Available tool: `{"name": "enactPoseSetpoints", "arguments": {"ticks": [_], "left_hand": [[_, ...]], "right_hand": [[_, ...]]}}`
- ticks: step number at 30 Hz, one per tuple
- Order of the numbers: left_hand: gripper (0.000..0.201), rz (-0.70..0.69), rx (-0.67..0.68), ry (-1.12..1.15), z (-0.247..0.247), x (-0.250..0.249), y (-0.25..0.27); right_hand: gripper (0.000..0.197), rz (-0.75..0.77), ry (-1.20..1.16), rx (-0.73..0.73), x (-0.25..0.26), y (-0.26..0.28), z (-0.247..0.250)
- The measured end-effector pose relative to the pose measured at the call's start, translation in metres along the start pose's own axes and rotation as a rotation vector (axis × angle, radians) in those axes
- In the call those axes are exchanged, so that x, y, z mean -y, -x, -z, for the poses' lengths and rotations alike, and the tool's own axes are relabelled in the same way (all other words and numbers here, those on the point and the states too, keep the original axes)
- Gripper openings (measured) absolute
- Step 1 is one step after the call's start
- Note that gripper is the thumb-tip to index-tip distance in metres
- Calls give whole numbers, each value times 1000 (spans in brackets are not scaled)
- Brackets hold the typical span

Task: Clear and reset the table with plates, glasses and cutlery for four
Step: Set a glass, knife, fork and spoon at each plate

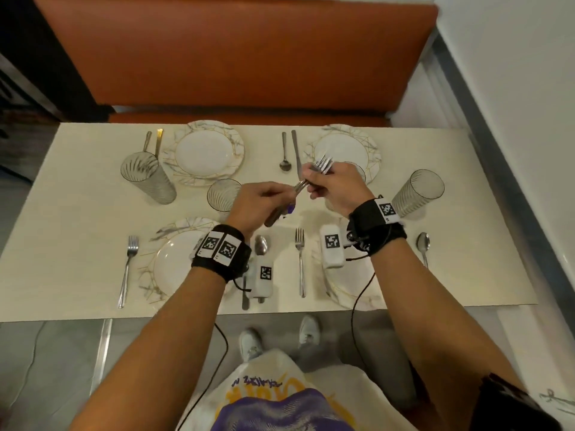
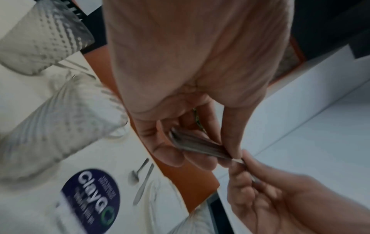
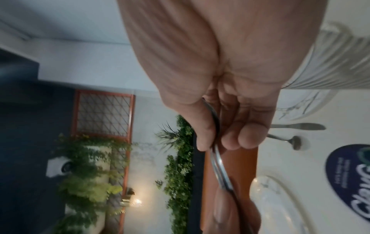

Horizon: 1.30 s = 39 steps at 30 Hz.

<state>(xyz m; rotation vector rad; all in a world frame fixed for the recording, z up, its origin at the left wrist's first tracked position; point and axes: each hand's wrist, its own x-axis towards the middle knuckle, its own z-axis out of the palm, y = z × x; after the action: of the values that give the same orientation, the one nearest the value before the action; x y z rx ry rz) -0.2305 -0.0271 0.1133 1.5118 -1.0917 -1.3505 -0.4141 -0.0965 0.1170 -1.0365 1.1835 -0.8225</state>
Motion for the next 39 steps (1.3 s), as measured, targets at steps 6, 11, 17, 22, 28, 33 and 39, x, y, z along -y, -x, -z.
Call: {"name": "enactPoseSetpoints", "arguments": {"ticks": [6, 11, 17, 22, 28, 33, 39], "left_hand": [[40, -95, -30, 112, 59, -57, -2], [43, -129, -125, 332, 76, -71, -9], [29, -121, -284, 320, 66, -53, -18], [32, -92, -311, 297, 68, -40, -30], [23, -106, -376, 216, 76, -36, -58], [20, -53, -437, 162, 85, -37, -88], [29, 42, -472, 73, 97, -35, -114]], "right_hand": [[20, 127, -8, 27, 35, 19, -21], [17, 289, 201, 60, 41, 33, -58], [15, 340, 409, 44, 29, 30, -92], [8, 380, 553, -54, 16, 8, -98], [11, 329, 454, -1, 14, -40, -89], [12, 218, 355, -57, 4, -103, -85], [12, 17, 544, -78, -40, -182, -89]]}}
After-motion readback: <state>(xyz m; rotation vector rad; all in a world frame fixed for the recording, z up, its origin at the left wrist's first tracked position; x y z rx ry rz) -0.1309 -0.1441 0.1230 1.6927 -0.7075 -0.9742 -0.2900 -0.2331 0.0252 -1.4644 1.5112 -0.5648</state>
